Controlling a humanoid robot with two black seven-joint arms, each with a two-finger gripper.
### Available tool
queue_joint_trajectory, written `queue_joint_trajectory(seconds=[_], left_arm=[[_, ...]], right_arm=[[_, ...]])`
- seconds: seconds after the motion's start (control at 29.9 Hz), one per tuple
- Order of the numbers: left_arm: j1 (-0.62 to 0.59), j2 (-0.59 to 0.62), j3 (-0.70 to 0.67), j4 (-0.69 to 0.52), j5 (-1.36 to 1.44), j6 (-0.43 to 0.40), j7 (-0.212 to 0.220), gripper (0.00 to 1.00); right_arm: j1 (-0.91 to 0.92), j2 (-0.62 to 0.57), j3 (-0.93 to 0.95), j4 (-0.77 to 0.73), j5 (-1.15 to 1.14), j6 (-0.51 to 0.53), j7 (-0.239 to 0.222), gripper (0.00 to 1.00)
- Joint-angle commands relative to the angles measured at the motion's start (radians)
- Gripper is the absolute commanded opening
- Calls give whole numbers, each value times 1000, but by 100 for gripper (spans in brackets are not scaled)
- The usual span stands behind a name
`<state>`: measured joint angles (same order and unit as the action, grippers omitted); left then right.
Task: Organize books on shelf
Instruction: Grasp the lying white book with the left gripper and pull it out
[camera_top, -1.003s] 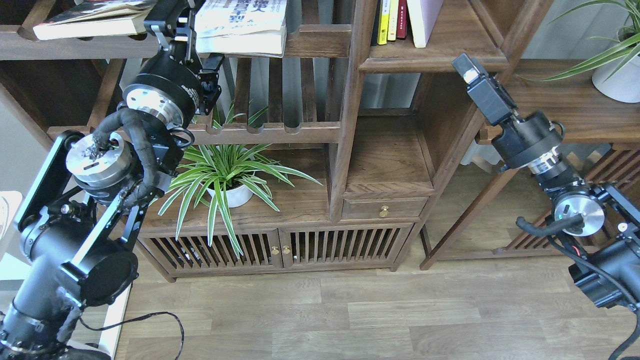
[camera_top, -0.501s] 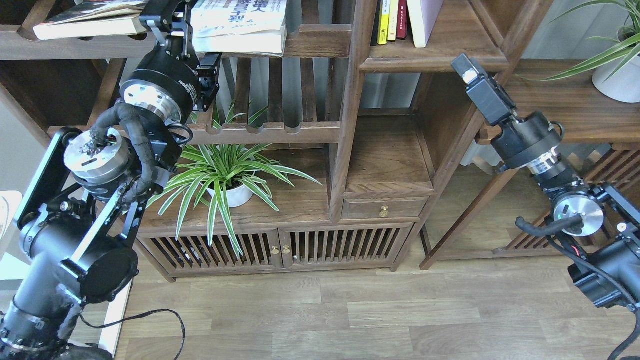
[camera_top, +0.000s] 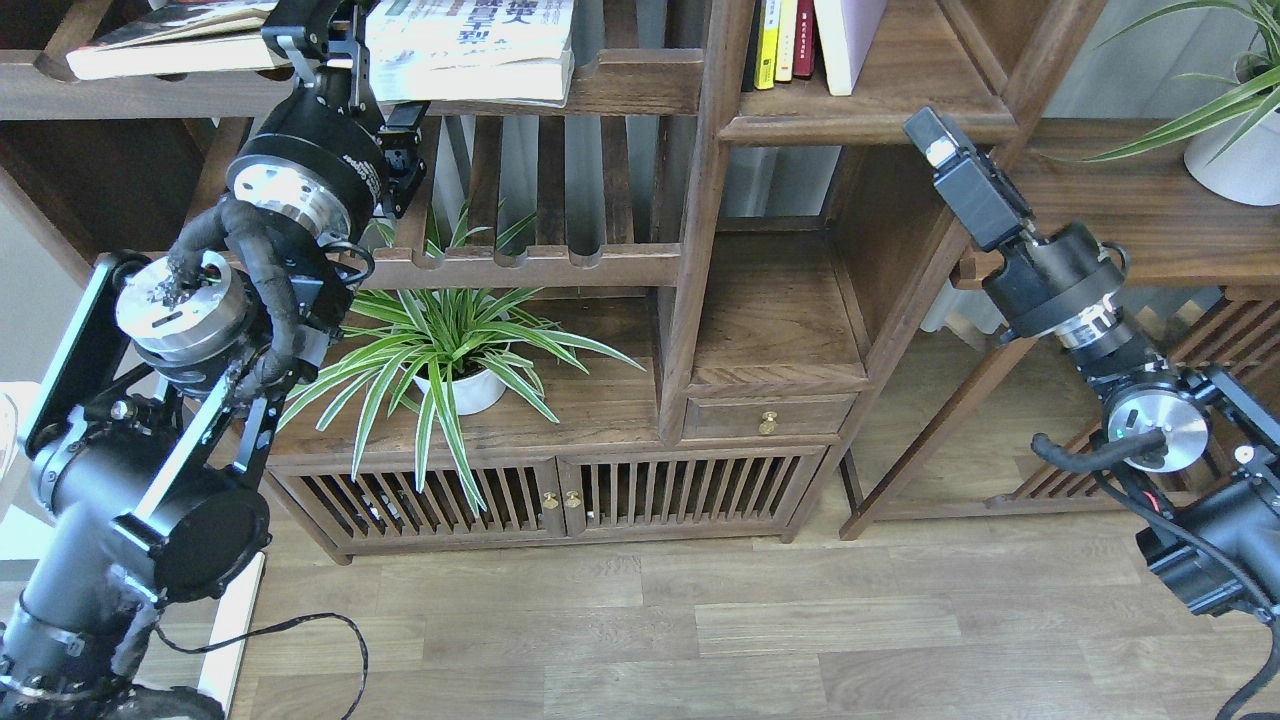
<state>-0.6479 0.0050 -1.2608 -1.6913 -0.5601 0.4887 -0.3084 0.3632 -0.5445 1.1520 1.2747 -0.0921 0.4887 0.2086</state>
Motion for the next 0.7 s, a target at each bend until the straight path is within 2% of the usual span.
queue_joint_trajectory(seconds=[0.0,0.23,0.43,0.57,0.67], left_arm=[[4,3,-2,12,5,0,-1,91],[16,18,1,13,6,0,-2,88],[22,20,0,15,6,0,-2,76],[31,20,0,13,6,0,-3,61],[31,20,4,15,6,0,-3,56]], right_arm=[[0,1,0,0,0,0,0,81],[0,0,0,0,0,0,0,81],[0,0,0,0,0,0,0,81],[-1,0,0,0,0,0,0,81],[0,1,0,0,0,0,0,81]])
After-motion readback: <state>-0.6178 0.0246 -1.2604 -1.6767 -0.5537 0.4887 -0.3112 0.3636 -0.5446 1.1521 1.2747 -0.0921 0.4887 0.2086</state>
